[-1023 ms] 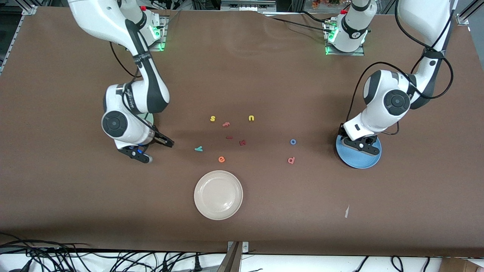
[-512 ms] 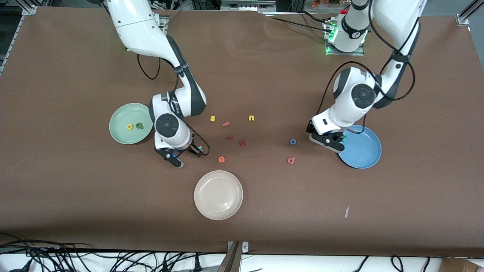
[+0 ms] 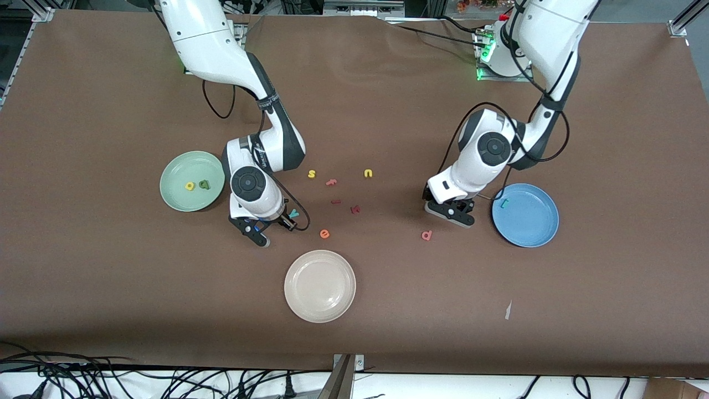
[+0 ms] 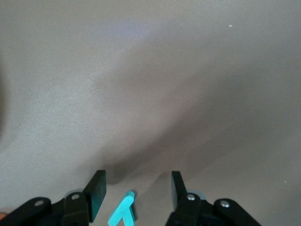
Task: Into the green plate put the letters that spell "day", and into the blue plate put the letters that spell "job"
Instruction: 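Grasp the teal y with the right gripper while the left reaches blue o, then carry the teal y to the green plate while the left carries blue o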
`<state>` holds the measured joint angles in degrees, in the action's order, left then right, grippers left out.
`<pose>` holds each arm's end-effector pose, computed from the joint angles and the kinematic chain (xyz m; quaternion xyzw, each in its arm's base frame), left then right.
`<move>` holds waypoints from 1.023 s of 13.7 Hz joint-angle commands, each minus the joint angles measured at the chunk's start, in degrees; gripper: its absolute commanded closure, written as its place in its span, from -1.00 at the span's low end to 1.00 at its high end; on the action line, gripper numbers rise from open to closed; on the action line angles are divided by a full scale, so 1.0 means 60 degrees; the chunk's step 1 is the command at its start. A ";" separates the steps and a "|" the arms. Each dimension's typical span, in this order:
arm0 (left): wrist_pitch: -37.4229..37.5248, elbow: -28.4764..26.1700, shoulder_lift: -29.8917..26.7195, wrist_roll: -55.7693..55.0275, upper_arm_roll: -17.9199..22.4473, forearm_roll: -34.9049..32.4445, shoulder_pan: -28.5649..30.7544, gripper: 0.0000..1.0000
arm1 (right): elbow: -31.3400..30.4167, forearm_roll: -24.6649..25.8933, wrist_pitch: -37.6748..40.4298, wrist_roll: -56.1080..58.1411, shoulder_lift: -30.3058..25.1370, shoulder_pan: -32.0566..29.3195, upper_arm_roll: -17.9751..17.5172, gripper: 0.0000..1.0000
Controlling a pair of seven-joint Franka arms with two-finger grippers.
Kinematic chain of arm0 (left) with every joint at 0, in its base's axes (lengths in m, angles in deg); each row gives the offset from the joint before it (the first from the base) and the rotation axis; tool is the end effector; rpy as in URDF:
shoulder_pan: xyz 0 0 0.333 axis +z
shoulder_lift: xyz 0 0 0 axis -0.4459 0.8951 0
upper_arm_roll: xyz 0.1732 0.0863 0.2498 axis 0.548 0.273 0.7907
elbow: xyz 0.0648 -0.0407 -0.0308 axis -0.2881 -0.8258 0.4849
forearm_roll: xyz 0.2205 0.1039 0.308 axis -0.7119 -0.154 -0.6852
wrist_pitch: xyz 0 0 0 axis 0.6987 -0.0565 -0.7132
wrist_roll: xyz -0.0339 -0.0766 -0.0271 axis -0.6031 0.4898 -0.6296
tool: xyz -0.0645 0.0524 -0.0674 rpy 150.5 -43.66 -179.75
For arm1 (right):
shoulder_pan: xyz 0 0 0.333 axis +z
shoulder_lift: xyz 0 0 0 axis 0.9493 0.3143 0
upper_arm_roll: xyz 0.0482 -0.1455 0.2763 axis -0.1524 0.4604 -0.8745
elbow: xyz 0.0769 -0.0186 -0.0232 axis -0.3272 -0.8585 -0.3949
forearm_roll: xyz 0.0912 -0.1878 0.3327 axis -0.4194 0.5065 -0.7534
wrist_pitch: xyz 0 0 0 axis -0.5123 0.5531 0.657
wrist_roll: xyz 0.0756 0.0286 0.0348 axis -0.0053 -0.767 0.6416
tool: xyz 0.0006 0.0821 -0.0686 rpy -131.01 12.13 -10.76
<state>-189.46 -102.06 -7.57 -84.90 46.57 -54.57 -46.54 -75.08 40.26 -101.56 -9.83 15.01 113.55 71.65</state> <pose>0.5553 -0.2646 0.1996 0.9799 -0.1860 0.0395 0.0597 0.6105 0.3155 0.1867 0.9449 -0.3266 -0.0127 0.0196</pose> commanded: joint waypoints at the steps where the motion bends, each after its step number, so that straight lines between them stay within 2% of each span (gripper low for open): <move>1: -0.0184 0.0255 0.0345 -0.0049 0.0087 0.0110 -0.0276 -0.26 | 0.0503 -0.0305 0.0033 -0.0331 0.0367 -0.0005 -0.0188 -0.29; 5: -0.0199 0.0240 0.0404 -0.0049 0.0087 0.0110 -0.0305 -0.27 | 0.0533 -0.0247 -0.0144 -0.0596 0.0441 0.0185 -0.0203 -0.25; 7: -0.0199 0.0211 0.0419 -0.0049 0.0087 0.0096 -0.0291 -0.27 | 0.0548 -0.0232 -0.0187 -0.0626 0.0456 0.0185 -0.0203 0.02; 9: -0.0199 0.0182 0.0521 -0.0049 0.0087 0.0095 -0.0291 -0.26 | 0.0489 -0.0218 -0.0100 -0.0494 0.0456 0.0330 -0.0203 0.15; 10: -0.0199 0.0182 0.0536 -0.0049 0.0087 0.0095 -0.0305 -0.22 | 0.0475 -0.0218 -0.0099 -0.0494 0.0456 0.0404 -0.0203 0.28; 12: -0.0199 0.0182 0.0536 -0.0049 0.0087 0.0095 -0.0305 0.03 | 0.0475 -0.0203 -0.0114 -0.0465 0.0456 0.0390 -0.0189 0.63; 14: -0.0185 0.0182 0.0536 -0.0049 0.0088 0.0095 -0.0291 0.44 | 0.0474 -0.0203 -0.0070 -0.0450 0.0441 0.0376 -0.0189 0.97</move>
<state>-190.62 -101.59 -4.63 -85.14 46.70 -54.57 -47.81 -73.22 39.58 -102.66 -12.90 16.57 115.48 70.18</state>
